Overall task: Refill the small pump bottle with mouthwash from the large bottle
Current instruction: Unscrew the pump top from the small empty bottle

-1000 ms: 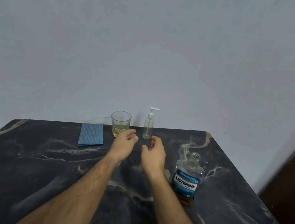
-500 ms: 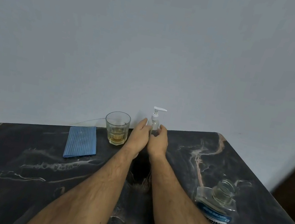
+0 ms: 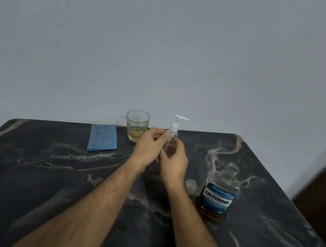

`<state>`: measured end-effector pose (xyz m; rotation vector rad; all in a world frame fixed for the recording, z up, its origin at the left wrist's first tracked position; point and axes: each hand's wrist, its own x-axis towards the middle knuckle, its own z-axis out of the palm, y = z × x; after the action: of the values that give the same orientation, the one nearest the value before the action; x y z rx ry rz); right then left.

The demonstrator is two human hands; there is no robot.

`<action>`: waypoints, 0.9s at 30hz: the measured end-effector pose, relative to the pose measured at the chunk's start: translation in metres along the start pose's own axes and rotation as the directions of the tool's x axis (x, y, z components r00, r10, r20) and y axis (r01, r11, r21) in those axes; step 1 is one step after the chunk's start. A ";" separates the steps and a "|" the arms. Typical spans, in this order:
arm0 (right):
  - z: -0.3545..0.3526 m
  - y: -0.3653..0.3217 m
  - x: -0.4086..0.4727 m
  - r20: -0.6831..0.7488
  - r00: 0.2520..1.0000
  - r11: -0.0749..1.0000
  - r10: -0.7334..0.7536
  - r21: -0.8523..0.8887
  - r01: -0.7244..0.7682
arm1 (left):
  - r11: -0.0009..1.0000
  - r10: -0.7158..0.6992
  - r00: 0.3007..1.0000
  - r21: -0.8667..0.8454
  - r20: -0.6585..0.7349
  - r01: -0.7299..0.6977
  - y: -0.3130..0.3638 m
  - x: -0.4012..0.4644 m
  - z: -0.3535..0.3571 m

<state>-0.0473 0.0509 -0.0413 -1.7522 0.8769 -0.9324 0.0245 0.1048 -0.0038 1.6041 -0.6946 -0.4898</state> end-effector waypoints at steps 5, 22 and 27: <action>-0.030 -0.006 -0.063 0.220 0.974 0.999 -0.052 0.012 0.051 | 0.998 0.032 0.987 -0.053 0.157 -0.024 0.021 -0.054 -0.029; -0.060 -0.010 -0.157 0.150 0.988 0.996 0.029 -0.094 -0.015 | 0.993 0.006 0.992 -0.112 -0.130 -0.021 0.012 -0.152 -0.014; -0.062 -0.014 -0.169 0.201 0.980 0.993 0.006 -0.114 0.017 | 0.990 -0.116 0.989 -0.088 -0.094 0.108 0.015 -0.157 -0.015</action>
<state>-0.1762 0.1770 -0.0469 -1.9111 0.8082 -0.7045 -0.0826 0.2220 0.0019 1.5838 -0.5050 -0.5113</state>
